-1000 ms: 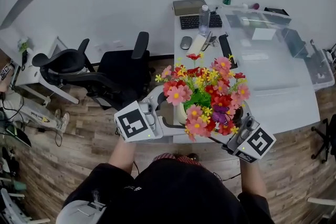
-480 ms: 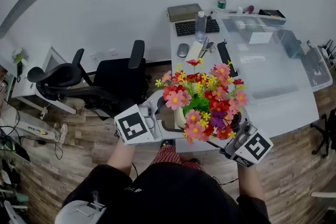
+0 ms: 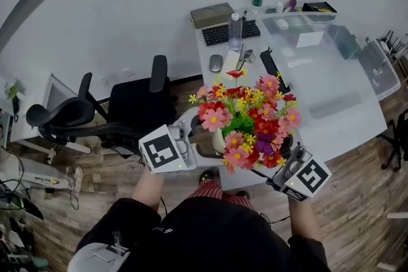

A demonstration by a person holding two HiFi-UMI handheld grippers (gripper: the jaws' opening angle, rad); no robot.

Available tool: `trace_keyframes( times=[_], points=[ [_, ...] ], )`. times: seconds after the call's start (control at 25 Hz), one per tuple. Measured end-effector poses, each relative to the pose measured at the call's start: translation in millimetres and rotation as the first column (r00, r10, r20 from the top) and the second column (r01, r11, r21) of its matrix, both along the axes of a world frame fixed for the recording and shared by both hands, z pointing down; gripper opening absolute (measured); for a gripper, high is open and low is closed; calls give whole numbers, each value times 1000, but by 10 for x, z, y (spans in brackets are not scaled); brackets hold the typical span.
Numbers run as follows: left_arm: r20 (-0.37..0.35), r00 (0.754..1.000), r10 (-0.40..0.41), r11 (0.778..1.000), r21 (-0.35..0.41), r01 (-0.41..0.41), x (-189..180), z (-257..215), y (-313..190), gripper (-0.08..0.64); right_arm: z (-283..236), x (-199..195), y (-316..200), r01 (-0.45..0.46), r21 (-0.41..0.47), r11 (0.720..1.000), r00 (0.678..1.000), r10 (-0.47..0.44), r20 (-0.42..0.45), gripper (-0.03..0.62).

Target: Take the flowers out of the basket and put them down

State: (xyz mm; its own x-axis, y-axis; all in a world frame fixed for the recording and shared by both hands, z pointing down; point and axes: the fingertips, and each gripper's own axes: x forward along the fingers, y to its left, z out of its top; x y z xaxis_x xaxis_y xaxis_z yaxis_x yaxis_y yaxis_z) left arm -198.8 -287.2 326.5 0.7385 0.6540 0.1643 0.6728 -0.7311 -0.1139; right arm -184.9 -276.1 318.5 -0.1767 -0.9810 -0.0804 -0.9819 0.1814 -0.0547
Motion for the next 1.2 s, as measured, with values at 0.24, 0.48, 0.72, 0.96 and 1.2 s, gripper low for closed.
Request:
trace_keyframes(
  times=[0.24,0.48,0.72,0.96,1.2],
  points=[
    [6,998,57,998,-6,-57,41,53,-89,463,52,29,-79,-51,-9,999,999,51,3,445],
    [9,993,117,993,-8,-117,92,84,-154,463,87,72,-140,-111,-27,993,994,111,-4,445],
    [10,986,166,986,-17,-166,130,106,-200,462,109,101,-186,-157,-47,986,988,157,-3,445],
    [17,979,203,979,-32,-202,186,176,-285,463,184,153,-268,-193,-66,979,981,193,4,445],
    [24,972,235,971,-43,-234,249,252,-362,463,258,210,-347,-224,-93,970,974,225,1,445]
  ],
)
